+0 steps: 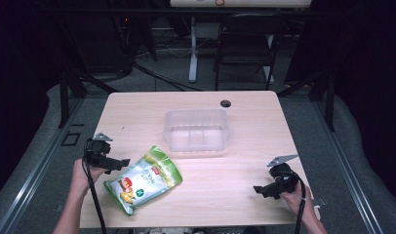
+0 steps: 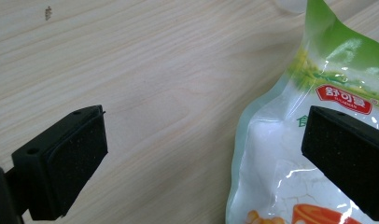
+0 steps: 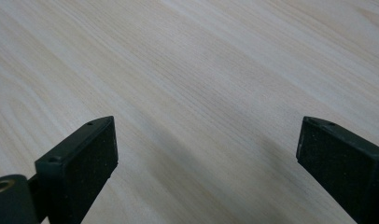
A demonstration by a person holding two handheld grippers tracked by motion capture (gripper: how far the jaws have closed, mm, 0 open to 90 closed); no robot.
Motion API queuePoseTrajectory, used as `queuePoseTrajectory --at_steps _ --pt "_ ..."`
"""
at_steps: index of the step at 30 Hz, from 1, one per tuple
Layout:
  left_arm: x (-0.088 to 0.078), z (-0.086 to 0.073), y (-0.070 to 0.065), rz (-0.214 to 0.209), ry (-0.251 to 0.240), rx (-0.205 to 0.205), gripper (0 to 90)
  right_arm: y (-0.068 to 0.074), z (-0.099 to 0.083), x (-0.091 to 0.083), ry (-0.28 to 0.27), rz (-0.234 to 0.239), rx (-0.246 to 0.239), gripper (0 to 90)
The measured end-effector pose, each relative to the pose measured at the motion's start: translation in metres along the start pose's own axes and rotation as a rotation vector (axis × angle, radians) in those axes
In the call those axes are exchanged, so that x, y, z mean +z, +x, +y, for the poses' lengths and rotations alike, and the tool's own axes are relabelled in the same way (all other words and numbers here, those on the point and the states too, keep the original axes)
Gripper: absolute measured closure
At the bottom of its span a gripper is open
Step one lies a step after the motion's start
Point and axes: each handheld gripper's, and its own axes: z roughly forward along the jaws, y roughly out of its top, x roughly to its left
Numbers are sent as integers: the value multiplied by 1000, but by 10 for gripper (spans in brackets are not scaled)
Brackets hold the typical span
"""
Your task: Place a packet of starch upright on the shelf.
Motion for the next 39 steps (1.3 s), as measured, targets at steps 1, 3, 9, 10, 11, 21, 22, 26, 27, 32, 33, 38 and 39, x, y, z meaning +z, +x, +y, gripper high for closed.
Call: queuePoseTrajectory --at_steps 1,3,9,10,11,21,22,26,27,32,33,38,39 --pt "1 1 -1 -6 1 1 2 0 0 0 9 9 -4 48" --pt "5 5 -2 -1 18 1 2 1 1 1 9 9 -8 49" --pt "13 16 -11 -64 38 12 2 4 1 3 37 8 -23 51" --pt "13 19 -13 -73 33 17 2 4 1 2 36 12 -31 51" --pt "13 19 -13 -73 33 17 2 4 1 2 36 12 -31 51" --pt "22 31 -22 -159 28 60 26 4 2 3 31 4 -28 51" --pt "23 32 -22 -170 33 67 40 4 2 3 38 9 -28 51" --pt "31 37 -26 -193 52 90 53 5 2 3 33 8 -25 51" --pt "34 37 -28 -202 50 90 53 5 2 3 33 8 -25 51" --pt "42 41 -32 -219 75 110 103 4 1 4 34 12 -25 51" --pt "43 41 -32 -233 77 110 103 4 1 4 34 12 -25 51" --pt "48 42 -34 -248 88 125 247 5 1 4 36 10 -23 52" --pt "48 42 -35 -251 96 127 260 5 1 4 34 11 -24 52"
